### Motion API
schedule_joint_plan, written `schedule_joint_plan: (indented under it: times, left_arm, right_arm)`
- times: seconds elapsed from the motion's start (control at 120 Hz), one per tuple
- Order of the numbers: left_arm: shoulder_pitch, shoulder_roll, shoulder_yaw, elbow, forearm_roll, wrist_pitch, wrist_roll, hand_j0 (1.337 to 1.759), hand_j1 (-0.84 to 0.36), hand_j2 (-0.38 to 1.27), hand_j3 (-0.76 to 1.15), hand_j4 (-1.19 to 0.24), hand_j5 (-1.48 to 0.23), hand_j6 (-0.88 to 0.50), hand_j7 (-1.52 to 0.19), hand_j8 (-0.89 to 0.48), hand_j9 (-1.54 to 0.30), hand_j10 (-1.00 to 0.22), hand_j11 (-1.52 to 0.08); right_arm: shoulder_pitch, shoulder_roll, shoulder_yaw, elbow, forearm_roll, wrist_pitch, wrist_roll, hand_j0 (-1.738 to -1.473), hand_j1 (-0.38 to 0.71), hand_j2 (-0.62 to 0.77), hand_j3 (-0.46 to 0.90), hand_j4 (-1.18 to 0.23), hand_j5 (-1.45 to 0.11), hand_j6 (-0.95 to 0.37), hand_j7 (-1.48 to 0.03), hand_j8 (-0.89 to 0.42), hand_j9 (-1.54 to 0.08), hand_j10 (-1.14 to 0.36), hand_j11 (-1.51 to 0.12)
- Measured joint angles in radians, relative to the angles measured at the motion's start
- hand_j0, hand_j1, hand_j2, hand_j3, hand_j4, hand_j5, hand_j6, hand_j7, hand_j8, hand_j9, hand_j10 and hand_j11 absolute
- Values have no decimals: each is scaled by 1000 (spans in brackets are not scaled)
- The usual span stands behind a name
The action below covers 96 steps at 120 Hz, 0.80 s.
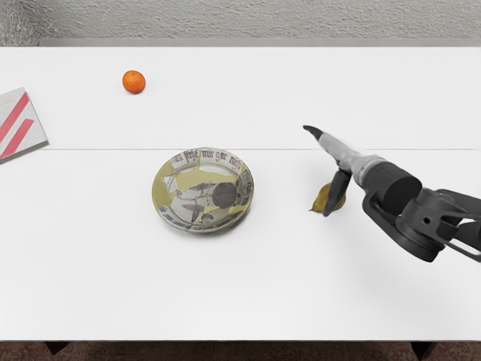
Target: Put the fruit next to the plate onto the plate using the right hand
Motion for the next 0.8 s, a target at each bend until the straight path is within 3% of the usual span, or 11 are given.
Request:
schedule_joint_plan:
  times: [0.408,0.8]
  left_arm:
    - [0,0,0,0,0,0,0,1658,347,0,0,-2,-2,-2,-2,-2,-2,-2,-2]
    - [0,0,0,0,0,0,0,1658,347,0,0,-2,-2,-2,-2,-2,-2,-2,-2]
  right_arm:
    - [-18,35,-25,-73,-66,-88,0,-1658,-349,2,0,-2,0,-4,0,-3,0,-2,0]
    - [-55,69,-36,-103,-67,-97,0,-1658,-168,-29,0,-154,-197,-156,-197,-155,-197,-153,-197]
